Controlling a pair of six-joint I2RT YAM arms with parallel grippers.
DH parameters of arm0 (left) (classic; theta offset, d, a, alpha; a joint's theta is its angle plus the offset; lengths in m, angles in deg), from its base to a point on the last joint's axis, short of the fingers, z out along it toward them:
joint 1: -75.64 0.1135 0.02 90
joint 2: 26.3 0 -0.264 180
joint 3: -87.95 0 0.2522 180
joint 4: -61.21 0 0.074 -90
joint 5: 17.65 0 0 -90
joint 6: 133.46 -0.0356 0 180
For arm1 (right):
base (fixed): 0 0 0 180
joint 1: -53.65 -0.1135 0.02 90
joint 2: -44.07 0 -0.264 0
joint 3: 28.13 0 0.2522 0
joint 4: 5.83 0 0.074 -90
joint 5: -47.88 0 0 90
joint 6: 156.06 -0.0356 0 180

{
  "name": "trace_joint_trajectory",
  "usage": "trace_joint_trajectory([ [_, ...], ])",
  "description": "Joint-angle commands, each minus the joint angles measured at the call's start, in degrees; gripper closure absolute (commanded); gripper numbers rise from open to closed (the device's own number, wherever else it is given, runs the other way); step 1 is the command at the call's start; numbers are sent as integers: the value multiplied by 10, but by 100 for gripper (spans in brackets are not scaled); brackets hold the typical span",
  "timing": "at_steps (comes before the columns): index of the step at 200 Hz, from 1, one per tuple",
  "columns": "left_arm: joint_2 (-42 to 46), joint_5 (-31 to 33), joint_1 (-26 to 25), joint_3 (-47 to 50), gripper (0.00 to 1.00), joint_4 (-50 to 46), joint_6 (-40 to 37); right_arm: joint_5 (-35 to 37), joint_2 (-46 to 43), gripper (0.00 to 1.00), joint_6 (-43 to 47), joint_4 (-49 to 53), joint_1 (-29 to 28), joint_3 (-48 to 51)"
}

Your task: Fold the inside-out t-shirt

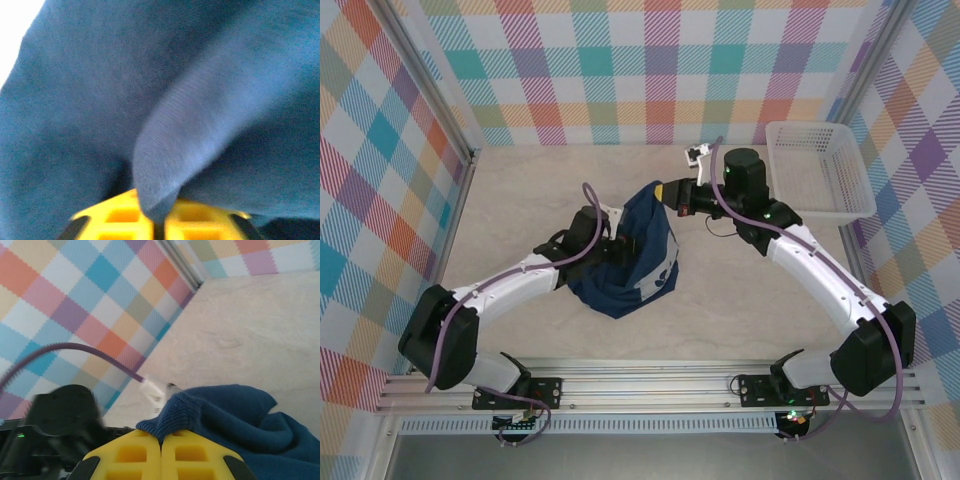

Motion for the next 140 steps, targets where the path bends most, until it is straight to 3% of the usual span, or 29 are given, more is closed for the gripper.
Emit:
trace_joint_trajectory([
  [1, 120, -40, 30, -9, 100, 32, 31, 93, -37, 100, 71, 79, 16, -34],
  [11, 179, -102, 64, 1, 100, 54, 77, 124, -51, 100, 97, 96, 16, -41],
  [30, 257, -184, 109, -4, 100, 94, 140, 104, -73, 100, 111, 56, 16, -37],
  [50, 272, -222, 115, -48, 100, 79, 151, 117, -80, 100, 125, 52, 16, -64],
  [89, 254, -262, 120, -104, 100, 84, 153, 231, -85, 100, 165, 107, 24, -142],
  [105, 224, -296, 98, -129, 100, 86, 142, 280, -90, 100, 181, 122, 35, -171],
  [140, 160, -286, -23, -217, 100, 2, 41, 398, -61, 100, 241, 184, 60, -297],
])
